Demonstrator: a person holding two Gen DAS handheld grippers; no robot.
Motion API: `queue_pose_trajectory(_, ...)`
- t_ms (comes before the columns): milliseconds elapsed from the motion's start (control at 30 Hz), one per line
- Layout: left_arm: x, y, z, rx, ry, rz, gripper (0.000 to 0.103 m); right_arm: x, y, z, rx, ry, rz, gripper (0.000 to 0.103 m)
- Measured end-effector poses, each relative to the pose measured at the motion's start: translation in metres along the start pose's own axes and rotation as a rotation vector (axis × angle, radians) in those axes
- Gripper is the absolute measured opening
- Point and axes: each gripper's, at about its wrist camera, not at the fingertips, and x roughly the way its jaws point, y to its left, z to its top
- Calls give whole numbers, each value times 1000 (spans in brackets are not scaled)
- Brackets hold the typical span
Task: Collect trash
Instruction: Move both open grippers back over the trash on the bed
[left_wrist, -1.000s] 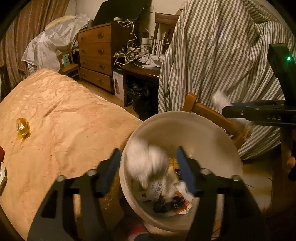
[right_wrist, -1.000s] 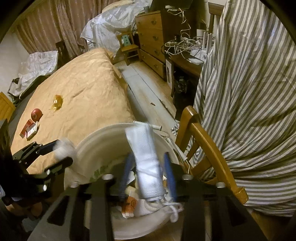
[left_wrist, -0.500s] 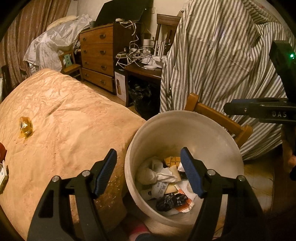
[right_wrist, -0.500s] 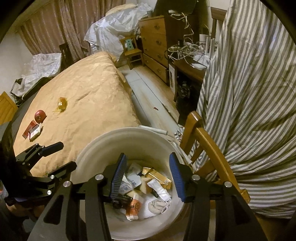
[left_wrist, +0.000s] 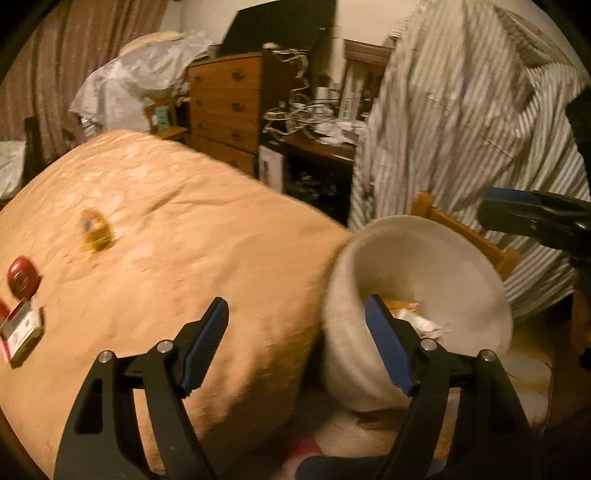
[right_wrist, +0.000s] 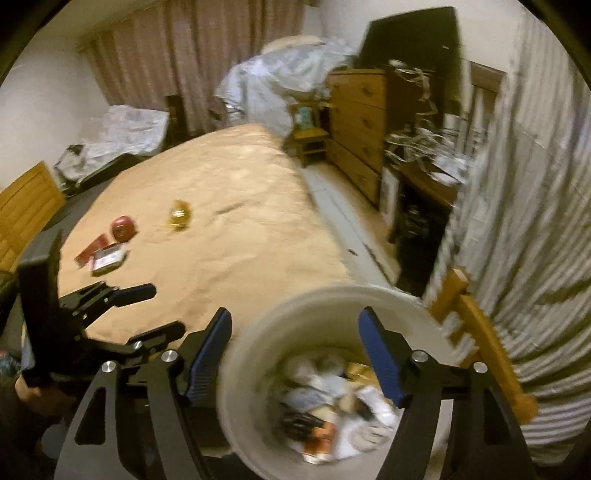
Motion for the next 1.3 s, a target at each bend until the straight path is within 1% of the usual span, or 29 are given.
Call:
queue_pose_trajectory(200,-21,62,-12,-84,-9,76,73,25,66,13,-62,-2,87,73)
queue_pose_trajectory(333,-39,97,-18,-108,-25,117,73,46,107,21,-88,11,137,73)
queue_pose_trajectory(367,-42,105,-19,-108,-27,124,76,49,116,23,-95,13,145,73)
queue_pose_trajectory(467,-56,147,-29,-102,-35,158,82,61,147,27,-125,21,182,74)
queue_pose_trajectory(533,-63,191,-36,-121,-28,199,84,68,168,30,-143,23,213,76)
queue_pose_trajectory(600,-70,234,-40,-167,-32,266,84,76,181,30,-150,28,233,77)
queue_pose_trajectory(667,-77,279,-43,-242,-37,325,84,87,194,30,-150,44,256,77)
queue_pose_trajectory(700,-79,312,-47,-305,-31,351,84,95,202,28,-146,61,273,77)
queue_pose_trajectory(767,-77,345,-51,-373,-10,368,84,111,213,25,-147,91,291,77)
queue_pose_trajectory(800,-74,366,-55,-406,0,390,84,121,218,23,-150,107,302,77)
queue_pose_trajectory(833,-71,375,-57,-419,9,393,84,128,225,21,-151,120,314,77)
queue_pose_trajectory(933,-58,391,-64,-428,52,379,84,152,245,15,-157,163,349,77)
queue_pose_trajectory(1033,-41,392,-70,-414,91,355,90,171,257,9,-154,195,367,78)
queue_pose_trajectory(1067,-36,394,-73,-413,99,347,90,178,262,7,-154,207,370,78)
queue_pose_trajectory(1133,-25,396,-82,-425,119,297,90,188,265,4,-154,221,376,78)
queue_pose_trajectory(1200,-16,389,-85,-419,132,207,90,196,264,2,-151,230,377,79)
queue_pose_trajectory(1267,-8,369,-85,-373,139,82,90,200,264,-1,-148,236,375,79)
queue_pose_trajectory(1300,-5,349,-85,-326,151,-54,90,202,261,-1,-147,237,374,80)
